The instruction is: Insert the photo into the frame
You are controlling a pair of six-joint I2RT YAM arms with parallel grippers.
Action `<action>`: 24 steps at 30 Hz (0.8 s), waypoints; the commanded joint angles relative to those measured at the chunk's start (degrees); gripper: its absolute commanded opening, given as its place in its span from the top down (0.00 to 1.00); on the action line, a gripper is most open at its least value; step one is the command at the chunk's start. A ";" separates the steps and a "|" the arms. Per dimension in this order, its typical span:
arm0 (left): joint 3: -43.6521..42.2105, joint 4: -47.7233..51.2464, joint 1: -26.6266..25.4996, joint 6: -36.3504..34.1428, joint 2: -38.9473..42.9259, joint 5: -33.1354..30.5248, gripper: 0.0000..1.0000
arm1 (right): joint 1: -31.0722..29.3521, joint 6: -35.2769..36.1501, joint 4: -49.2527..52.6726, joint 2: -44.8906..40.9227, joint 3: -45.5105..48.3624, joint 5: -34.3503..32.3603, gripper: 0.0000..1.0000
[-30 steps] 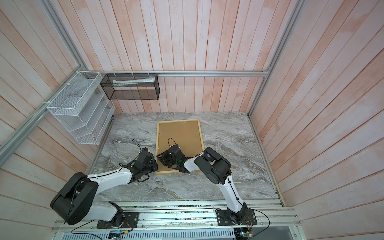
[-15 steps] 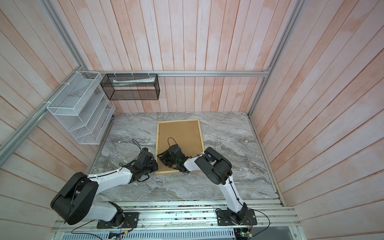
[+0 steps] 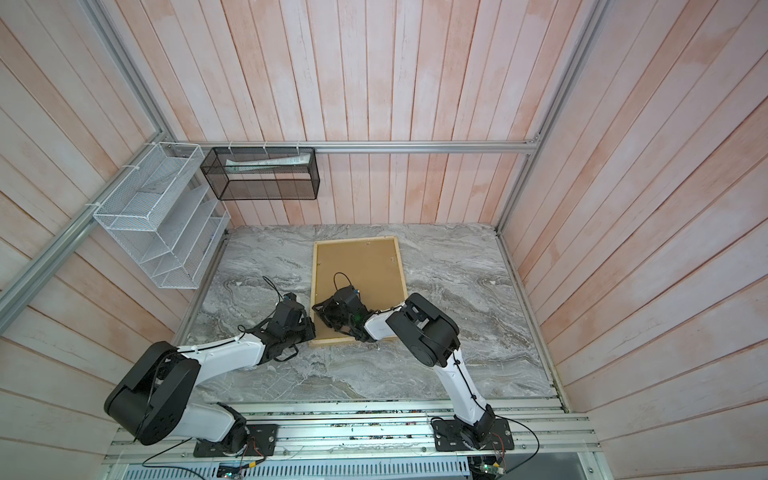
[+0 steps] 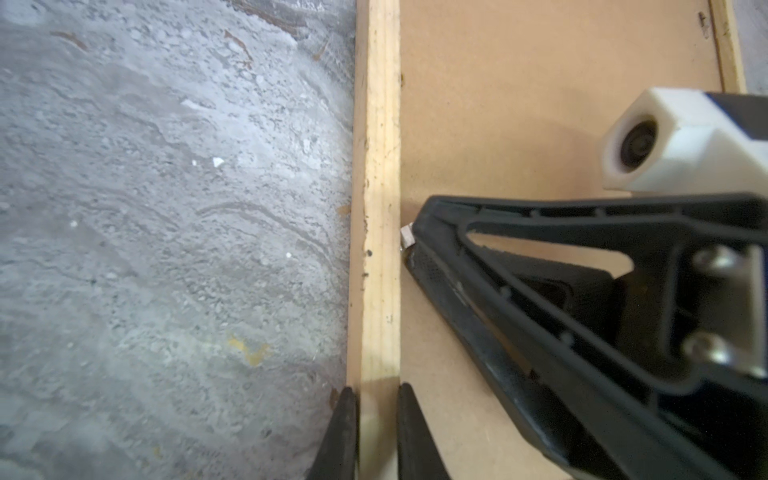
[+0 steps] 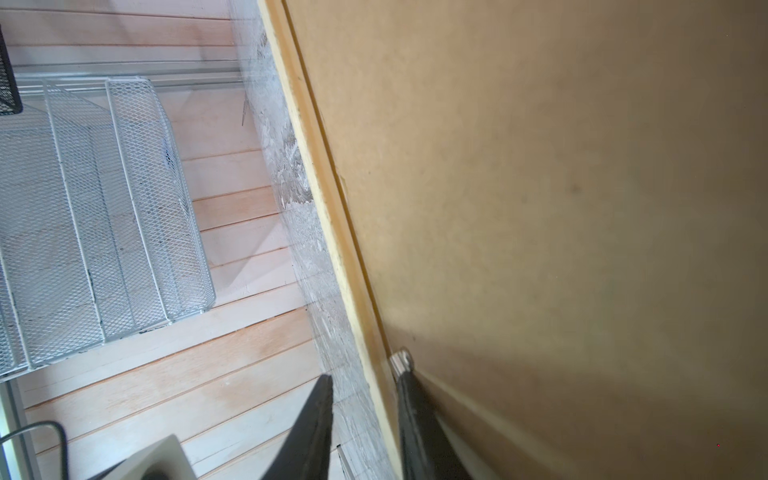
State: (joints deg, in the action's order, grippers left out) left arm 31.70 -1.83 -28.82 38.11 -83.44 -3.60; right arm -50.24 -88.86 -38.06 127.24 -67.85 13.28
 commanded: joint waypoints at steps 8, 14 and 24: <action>-1.48 -4.74 -2.03 -0.50 -0.85 9.31 0.96 | -1.52 -5.30 6.69 7.77 0.09 -2.19 0.70; -1.82 -5.46 -1.96 -0.31 -0.87 9.57 0.96 | -2.14 -10.38 0.22 8.72 2.56 -3.81 0.70; -1.13 -0.89 -1.21 -1.02 -0.10 5.71 0.96 | -1.11 5.03 -3.78 0.29 3.85 -4.04 0.71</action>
State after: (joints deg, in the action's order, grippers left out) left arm 30.59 -4.47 -28.73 38.13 -83.55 -4.34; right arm -51.20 -91.53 -48.45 129.01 -65.95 10.35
